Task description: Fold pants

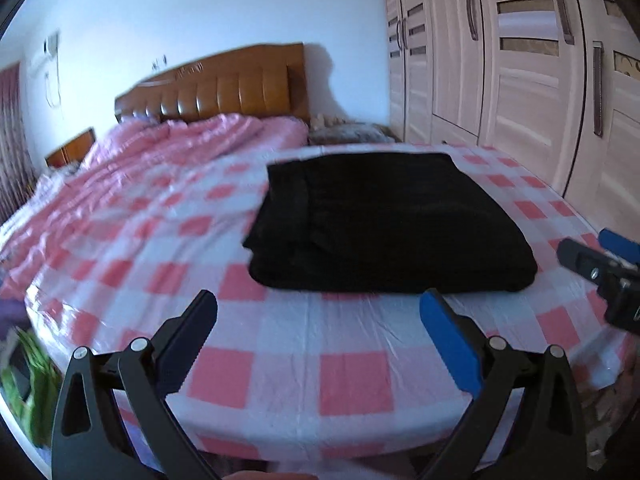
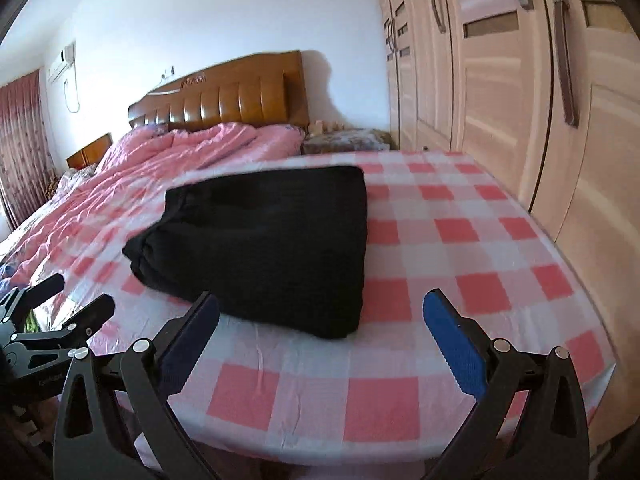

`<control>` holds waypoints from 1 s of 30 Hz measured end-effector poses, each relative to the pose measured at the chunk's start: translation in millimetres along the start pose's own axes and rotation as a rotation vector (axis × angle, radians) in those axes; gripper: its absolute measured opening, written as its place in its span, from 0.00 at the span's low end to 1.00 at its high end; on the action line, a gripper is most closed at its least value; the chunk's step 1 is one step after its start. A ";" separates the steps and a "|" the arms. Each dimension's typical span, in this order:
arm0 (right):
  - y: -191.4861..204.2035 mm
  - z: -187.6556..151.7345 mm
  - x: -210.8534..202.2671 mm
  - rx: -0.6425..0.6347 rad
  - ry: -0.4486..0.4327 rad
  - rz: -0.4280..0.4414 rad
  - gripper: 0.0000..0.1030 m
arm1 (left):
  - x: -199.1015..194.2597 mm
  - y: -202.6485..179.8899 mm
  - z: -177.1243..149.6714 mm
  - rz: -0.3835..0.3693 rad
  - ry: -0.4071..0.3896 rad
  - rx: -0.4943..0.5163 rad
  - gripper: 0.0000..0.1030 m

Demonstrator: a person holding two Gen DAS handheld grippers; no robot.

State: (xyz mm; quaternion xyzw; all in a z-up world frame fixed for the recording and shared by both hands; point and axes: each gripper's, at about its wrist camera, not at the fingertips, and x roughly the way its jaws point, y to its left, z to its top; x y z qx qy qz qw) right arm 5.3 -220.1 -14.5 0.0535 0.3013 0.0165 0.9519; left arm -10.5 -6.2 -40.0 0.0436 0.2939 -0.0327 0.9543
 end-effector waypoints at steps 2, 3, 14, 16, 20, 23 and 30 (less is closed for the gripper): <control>0.8 -4.7 3.5 0.001 0.016 -0.003 0.96 | 1.4 2.5 -2.2 -0.003 0.004 -0.021 0.98; 1.3 -7.2 4.7 0.003 0.022 0.002 0.96 | 3.1 3.3 -1.5 -0.004 0.003 -0.027 0.98; 6.6 -12.0 -0.5 0.008 0.004 -0.004 0.96 | 4.4 4.2 -2.0 -0.007 0.014 -0.035 0.98; 7.0 -12.3 -0.7 0.010 0.005 -0.007 0.96 | 4.5 3.7 -2.5 -0.009 0.016 -0.032 0.98; 6.5 -11.9 -0.6 0.013 0.008 -0.010 0.96 | 5.0 3.3 -2.1 -0.012 0.020 -0.032 0.98; 6.0 -11.9 0.0 0.013 0.009 -0.009 0.96 | 5.4 2.9 -2.0 -0.014 0.021 -0.029 0.98; 6.3 -13.0 0.0 0.011 0.009 -0.009 0.96 | 5.6 2.9 -2.2 -0.015 0.023 -0.031 0.98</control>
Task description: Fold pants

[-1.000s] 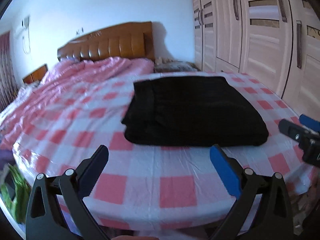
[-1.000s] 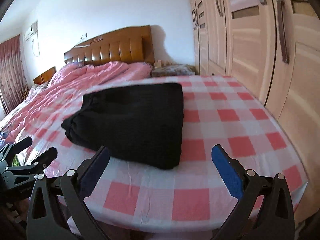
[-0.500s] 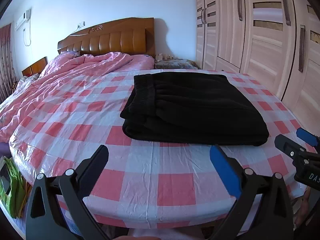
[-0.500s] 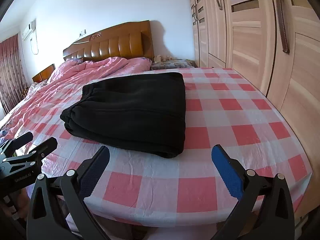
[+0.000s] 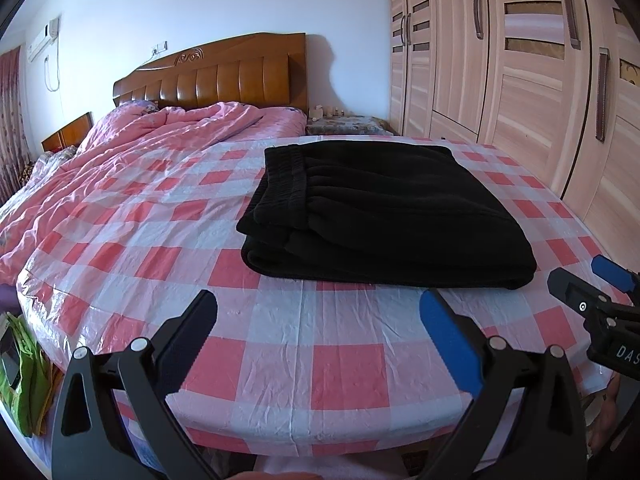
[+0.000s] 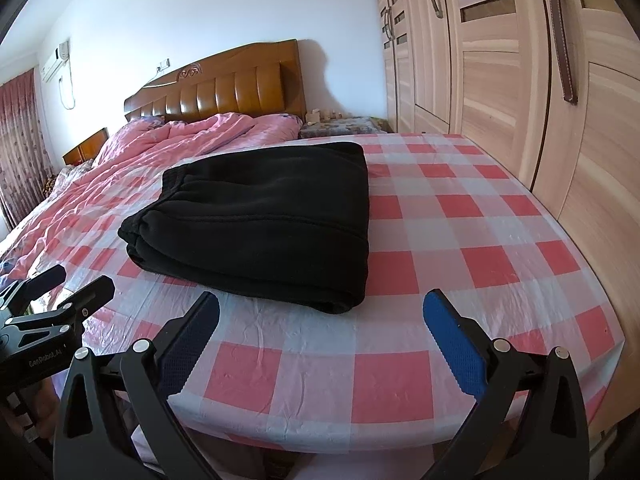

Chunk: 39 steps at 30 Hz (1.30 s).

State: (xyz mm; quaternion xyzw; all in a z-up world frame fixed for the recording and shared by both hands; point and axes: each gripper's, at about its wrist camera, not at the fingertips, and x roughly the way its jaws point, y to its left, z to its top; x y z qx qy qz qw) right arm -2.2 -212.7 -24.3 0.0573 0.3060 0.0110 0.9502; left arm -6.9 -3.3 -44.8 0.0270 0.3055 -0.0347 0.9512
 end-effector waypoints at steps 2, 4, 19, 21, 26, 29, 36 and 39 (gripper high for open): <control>0.1 -0.1 -0.1 0.000 0.000 -0.001 0.96 | 0.3 -0.2 -0.5 0.000 0.001 -0.001 0.98; 0.1 0.0 0.0 0.000 0.000 0.000 0.96 | 0.5 -0.2 -0.6 0.000 0.003 -0.001 0.98; 1.9 -1.6 2.5 -0.020 0.017 -0.017 0.96 | 4.0 4.6 -2.4 0.002 0.024 -0.029 0.98; 1.8 -0.8 3.2 -0.022 0.018 -0.019 0.96 | 4.0 4.8 -2.1 0.001 0.024 -0.029 0.98; 2.3 -0.5 4.4 -0.027 0.023 -0.021 0.96 | 4.5 4.5 -2.1 0.003 0.027 -0.030 0.98; 2.1 -0.2 4.4 -0.028 0.023 -0.022 0.96 | 4.5 4.9 -2.0 0.001 0.027 -0.030 0.98; 2.2 0.3 4.7 -0.030 0.029 -0.020 0.96 | 6.6 7.2 -2.2 0.004 0.033 -0.039 0.98; 2.2 0.9 4.7 -0.032 0.028 -0.020 0.96 | 6.5 7.5 -2.5 0.005 0.035 -0.044 0.98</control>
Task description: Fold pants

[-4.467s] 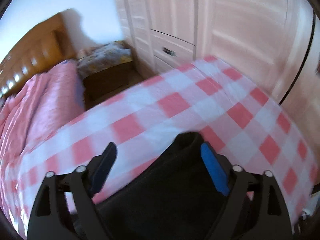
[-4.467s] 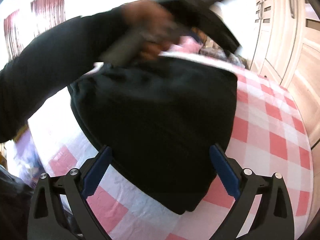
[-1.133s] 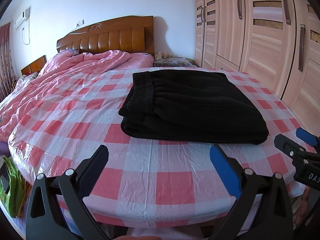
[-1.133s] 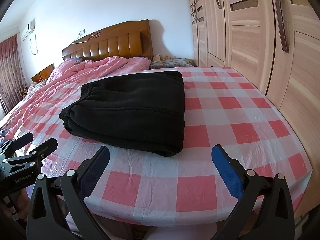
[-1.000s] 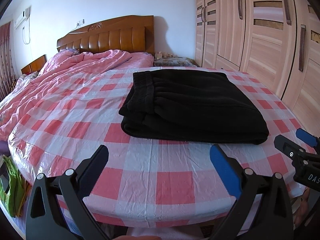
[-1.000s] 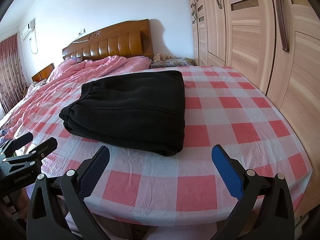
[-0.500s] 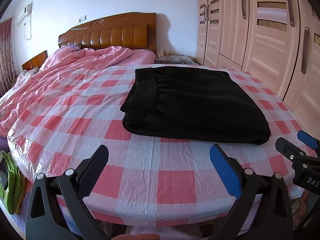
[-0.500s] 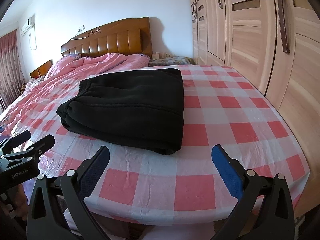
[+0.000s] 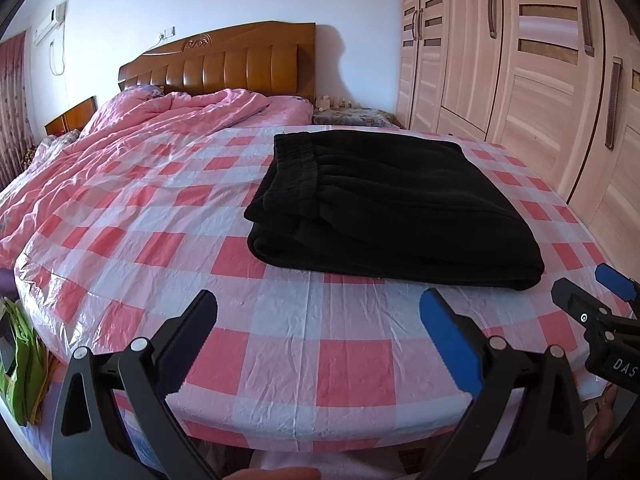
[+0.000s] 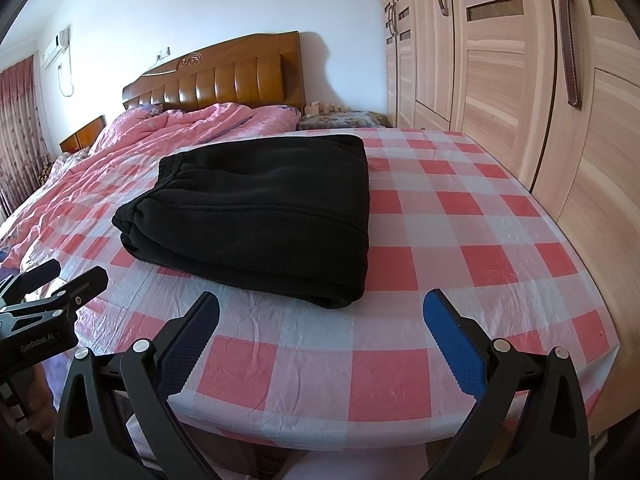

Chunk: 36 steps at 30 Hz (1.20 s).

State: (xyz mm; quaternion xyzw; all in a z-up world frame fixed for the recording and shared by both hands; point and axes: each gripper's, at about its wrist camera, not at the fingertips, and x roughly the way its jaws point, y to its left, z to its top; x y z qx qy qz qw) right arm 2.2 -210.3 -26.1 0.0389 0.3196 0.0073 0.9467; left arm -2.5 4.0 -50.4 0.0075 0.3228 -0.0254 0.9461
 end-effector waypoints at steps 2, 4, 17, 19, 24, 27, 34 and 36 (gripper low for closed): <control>0.2 -0.1 0.2 0.000 0.002 0.001 0.96 | -0.2 0.2 0.0 0.000 0.000 -0.001 0.98; 0.4 -0.1 0.1 0.000 0.001 0.000 0.96 | -0.3 0.3 -0.1 0.001 0.000 -0.001 0.98; 0.7 -0.2 0.1 0.001 0.001 0.000 0.96 | -0.2 1.4 -0.1 -0.001 0.001 0.000 0.98; 0.8 -0.3 0.1 0.001 0.001 0.000 0.96 | -0.3 1.5 0.1 0.000 0.000 0.000 0.98; 0.7 -0.1 0.0 0.002 0.002 0.000 0.96 | -0.2 1.9 0.3 -0.001 0.000 0.000 0.98; 0.7 -0.2 0.2 0.001 0.002 0.001 0.96 | -0.1 2.1 0.3 -0.002 0.001 0.000 0.98; 0.8 -0.2 0.4 0.000 0.003 0.000 0.96 | 0.8 4.3 -1.1 0.008 0.012 -0.005 0.98; 0.6 -0.2 1.0 0.001 0.004 0.000 0.96 | -1.0 6.1 -2.6 0.012 0.000 -0.018 0.98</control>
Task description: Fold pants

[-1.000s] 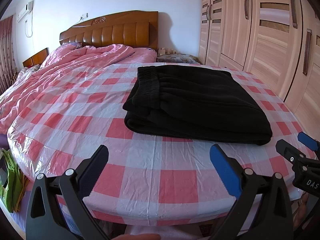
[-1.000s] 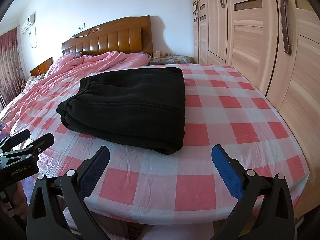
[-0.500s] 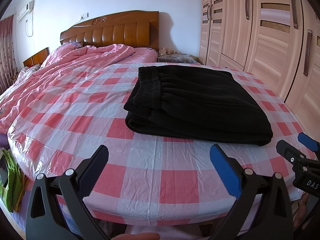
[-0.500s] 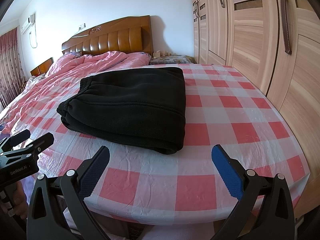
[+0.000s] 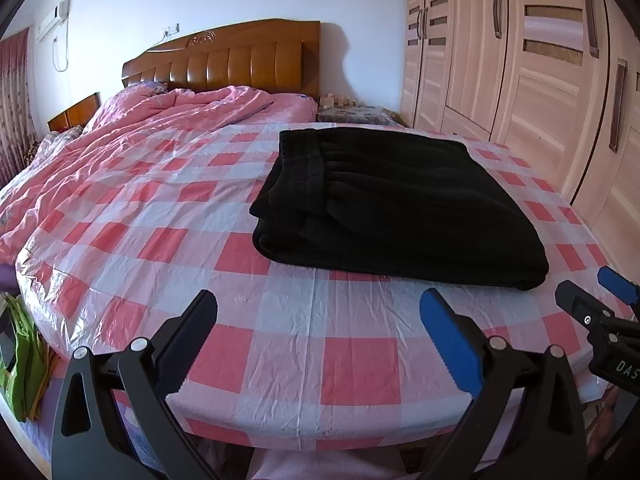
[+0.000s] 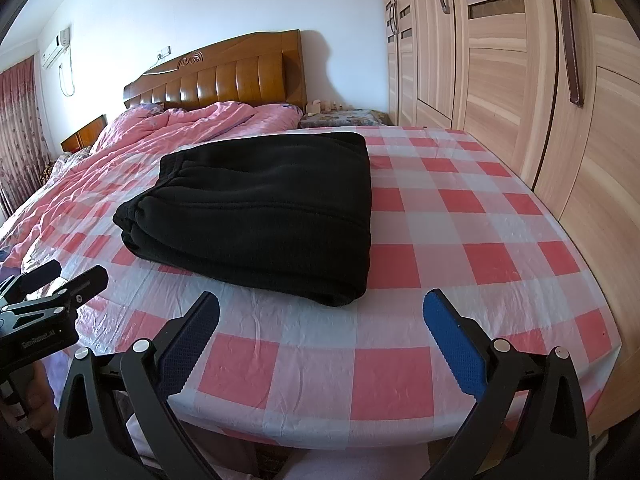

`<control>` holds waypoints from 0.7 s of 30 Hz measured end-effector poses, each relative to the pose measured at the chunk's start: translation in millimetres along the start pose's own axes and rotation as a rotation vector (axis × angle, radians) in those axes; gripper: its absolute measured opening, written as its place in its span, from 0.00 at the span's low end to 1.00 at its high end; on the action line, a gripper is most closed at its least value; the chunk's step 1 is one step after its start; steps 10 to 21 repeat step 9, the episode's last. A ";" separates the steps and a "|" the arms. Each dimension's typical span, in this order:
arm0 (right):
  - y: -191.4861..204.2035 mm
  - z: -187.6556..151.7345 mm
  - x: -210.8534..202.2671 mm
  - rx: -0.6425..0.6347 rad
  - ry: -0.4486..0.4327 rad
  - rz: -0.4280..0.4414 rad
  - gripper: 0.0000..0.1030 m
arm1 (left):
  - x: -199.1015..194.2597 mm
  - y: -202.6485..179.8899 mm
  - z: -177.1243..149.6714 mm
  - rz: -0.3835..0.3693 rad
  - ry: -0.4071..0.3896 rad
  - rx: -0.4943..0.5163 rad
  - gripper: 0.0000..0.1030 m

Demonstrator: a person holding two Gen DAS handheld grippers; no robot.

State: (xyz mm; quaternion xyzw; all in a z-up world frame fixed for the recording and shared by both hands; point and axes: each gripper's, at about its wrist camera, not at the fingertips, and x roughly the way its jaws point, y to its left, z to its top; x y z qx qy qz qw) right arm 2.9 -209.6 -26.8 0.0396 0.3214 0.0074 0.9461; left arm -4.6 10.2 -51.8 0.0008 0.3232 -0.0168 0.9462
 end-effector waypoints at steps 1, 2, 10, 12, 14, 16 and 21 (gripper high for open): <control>0.0 -0.3 0.4 0.001 0.001 0.000 0.96 | -0.2 0.0 0.3 0.004 -0.004 -0.005 0.98; -0.3 -0.9 1.2 0.001 0.002 0.001 0.96 | 0.2 -0.1 0.8 0.008 -0.005 -0.006 0.98; -0.7 -3.4 3.0 -0.002 0.006 0.006 0.96 | 5.5 -0.7 0.8 0.011 0.020 -0.015 0.98; -0.7 -3.4 3.0 -0.002 0.006 0.006 0.96 | 5.5 -0.7 0.8 0.011 0.020 -0.015 0.98; -0.7 -3.4 3.0 -0.002 0.006 0.006 0.96 | 5.5 -0.7 0.8 0.011 0.020 -0.015 0.98; -0.7 -3.4 3.0 -0.002 0.006 0.006 0.96 | 5.5 -0.7 0.8 0.011 0.020 -0.015 0.98; -0.7 -3.4 3.0 -0.002 0.006 0.006 0.96 | 5.5 -0.7 0.8 0.011 0.020 -0.015 0.98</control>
